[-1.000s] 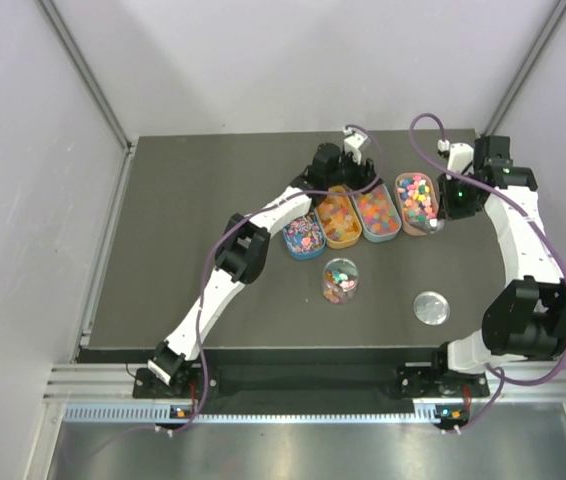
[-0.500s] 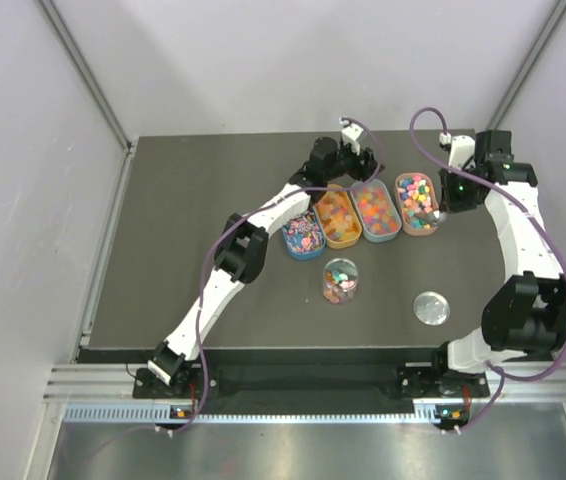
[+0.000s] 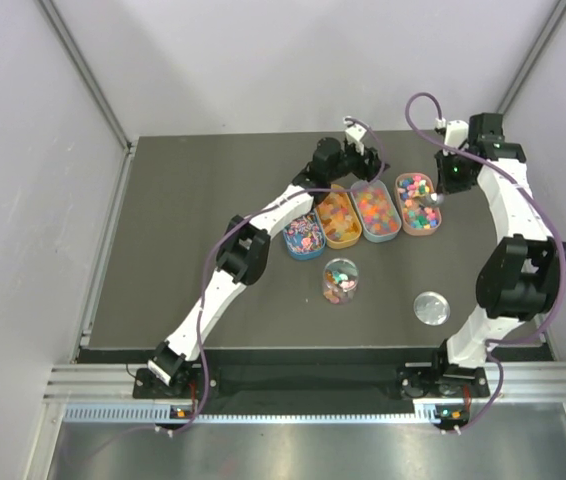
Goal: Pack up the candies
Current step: Scoop the fake candies from the storage box.
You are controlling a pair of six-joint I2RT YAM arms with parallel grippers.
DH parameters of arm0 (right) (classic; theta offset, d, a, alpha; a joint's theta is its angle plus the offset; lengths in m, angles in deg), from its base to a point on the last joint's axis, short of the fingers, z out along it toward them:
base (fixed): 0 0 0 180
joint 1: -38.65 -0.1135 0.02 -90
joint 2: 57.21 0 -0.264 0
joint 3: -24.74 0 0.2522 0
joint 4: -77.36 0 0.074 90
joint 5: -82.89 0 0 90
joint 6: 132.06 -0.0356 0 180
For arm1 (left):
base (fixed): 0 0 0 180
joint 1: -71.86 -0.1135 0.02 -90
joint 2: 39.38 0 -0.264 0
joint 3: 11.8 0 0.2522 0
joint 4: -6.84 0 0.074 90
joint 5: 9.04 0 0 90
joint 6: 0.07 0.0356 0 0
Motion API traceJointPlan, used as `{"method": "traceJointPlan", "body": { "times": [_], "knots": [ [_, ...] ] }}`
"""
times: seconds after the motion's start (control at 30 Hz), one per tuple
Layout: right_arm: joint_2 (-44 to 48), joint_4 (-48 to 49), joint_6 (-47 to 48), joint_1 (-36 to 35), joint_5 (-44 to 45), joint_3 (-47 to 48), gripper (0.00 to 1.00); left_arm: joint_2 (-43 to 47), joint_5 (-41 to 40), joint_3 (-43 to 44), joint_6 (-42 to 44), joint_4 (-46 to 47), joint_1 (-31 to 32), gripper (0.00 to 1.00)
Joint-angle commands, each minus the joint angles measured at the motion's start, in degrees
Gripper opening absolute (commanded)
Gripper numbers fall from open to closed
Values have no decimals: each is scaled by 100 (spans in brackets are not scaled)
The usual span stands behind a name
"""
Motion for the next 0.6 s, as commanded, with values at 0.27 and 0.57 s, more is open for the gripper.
{"method": "traceJointPlan", "body": {
  "times": [0.27,0.57],
  "knots": [
    [-536,344,274,-531,86,478,0,-45,-64,99,-57,370,76,67],
    [-722,160,415,-1050,-63,593,0,254,95,-235,-84,274,-197,67]
  ]
}}
